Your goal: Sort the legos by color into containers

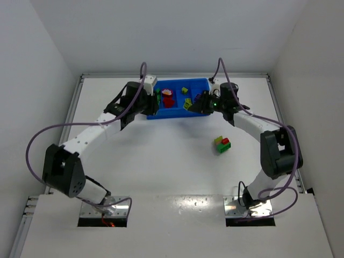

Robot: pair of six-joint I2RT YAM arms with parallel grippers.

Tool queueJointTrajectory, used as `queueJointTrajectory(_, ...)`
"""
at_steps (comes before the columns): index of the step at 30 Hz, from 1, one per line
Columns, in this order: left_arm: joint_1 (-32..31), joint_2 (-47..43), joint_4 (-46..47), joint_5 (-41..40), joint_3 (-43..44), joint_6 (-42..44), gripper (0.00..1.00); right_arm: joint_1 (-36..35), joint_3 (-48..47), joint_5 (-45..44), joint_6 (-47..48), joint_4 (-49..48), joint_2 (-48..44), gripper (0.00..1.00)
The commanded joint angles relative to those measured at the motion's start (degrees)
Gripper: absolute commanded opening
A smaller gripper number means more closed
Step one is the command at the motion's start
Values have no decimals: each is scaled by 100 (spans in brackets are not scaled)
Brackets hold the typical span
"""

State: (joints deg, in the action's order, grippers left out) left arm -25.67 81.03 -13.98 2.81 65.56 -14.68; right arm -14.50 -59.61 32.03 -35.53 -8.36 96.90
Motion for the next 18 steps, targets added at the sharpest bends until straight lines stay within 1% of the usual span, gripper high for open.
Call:
queueJointTrajectory(1,89,596,238,-386,694,299,0,114,37,102,160,-131,-443,0)
queueJointTrajectory(3,202,1141,238,-386,1088,299,1,166,38,102,231,-52,-584,0)
queueJointTrajectory(4,203,1465,290,-386,1212,299,3,167,38,102,326,9,-585,0)
queueJointTrajectory(9,387,2344,290,-448,1932,132,9,272,38,102,538,150,-795,0)
queueJointTrajectory(12,440,2715,290,-624,2275,132,12,325,99,154,538,150,-848,0)
queueJointTrajectory(13,440,2942,290,-693,2355,132,15,325,99,154,538,150,-848,0)
queueJointTrajectory(16,493,3234,290,-747,2645,132,20,378,99,154,590,150,-848,0)
queueJointTrajectory(17,545,3391,290,-808,2698,132,25,378,99,154,591,150,-848,0)
queueJointTrajectory(18,546,3462,290,-808,2751,193,28,378,99,154,591,150,-848,0)
